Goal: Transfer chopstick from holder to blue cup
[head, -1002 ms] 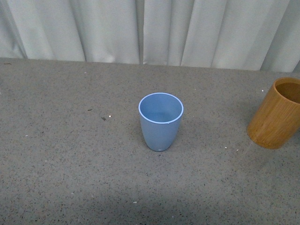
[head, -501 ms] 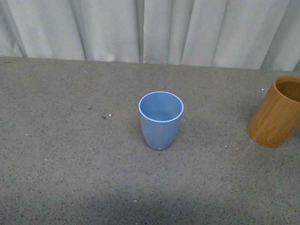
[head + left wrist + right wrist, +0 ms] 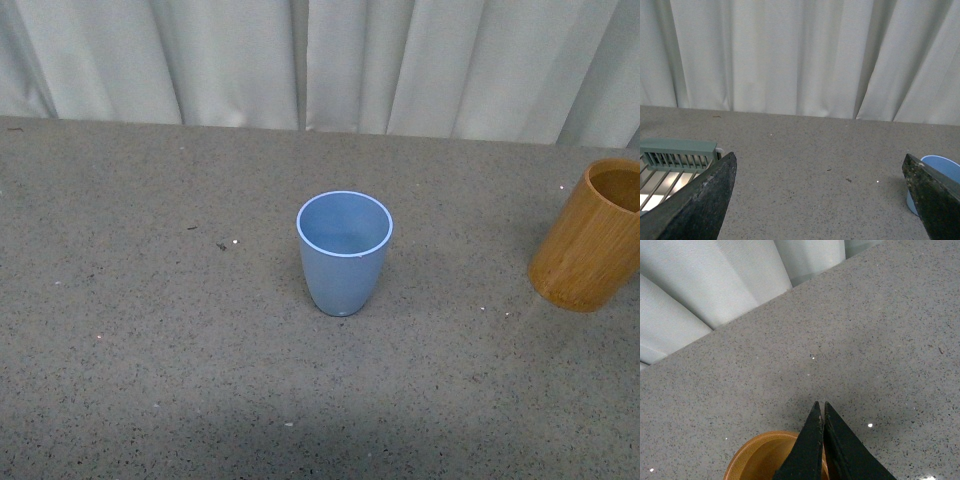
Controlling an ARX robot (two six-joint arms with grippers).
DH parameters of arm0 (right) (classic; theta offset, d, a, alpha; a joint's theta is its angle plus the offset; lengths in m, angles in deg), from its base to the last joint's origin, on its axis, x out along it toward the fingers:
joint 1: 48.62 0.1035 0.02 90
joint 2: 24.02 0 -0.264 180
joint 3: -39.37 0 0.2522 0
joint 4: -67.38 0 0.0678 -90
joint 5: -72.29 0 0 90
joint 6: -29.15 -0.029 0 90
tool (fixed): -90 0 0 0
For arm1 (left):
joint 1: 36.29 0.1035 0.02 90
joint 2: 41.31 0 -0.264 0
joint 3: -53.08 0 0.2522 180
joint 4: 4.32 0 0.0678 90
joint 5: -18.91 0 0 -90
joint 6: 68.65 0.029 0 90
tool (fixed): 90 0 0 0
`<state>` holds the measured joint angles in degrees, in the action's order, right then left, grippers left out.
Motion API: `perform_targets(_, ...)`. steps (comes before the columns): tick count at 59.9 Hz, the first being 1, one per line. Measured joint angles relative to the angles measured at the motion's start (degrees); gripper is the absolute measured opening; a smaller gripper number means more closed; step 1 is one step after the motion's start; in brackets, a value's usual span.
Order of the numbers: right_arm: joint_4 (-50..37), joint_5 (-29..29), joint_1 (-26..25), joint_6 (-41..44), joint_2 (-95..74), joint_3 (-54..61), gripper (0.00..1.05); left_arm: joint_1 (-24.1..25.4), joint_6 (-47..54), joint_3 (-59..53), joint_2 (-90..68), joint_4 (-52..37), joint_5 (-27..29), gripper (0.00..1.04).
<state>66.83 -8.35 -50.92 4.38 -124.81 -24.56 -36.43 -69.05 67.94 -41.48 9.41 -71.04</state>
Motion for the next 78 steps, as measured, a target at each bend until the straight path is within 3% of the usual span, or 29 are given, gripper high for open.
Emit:
perform_targets(54, 4.5, -0.2, -1.8, 3.6, 14.6, -3.7, 0.01, 0.0, 0.0, 0.0, 0.0, 0.0, 0.0, 0.98)
perform_targets(78, 5.8, -0.2, 3.3, 2.9, 20.5, -6.6, 0.01, 0.0, 0.0, 0.0, 0.0, 0.0, 0.0, 0.98)
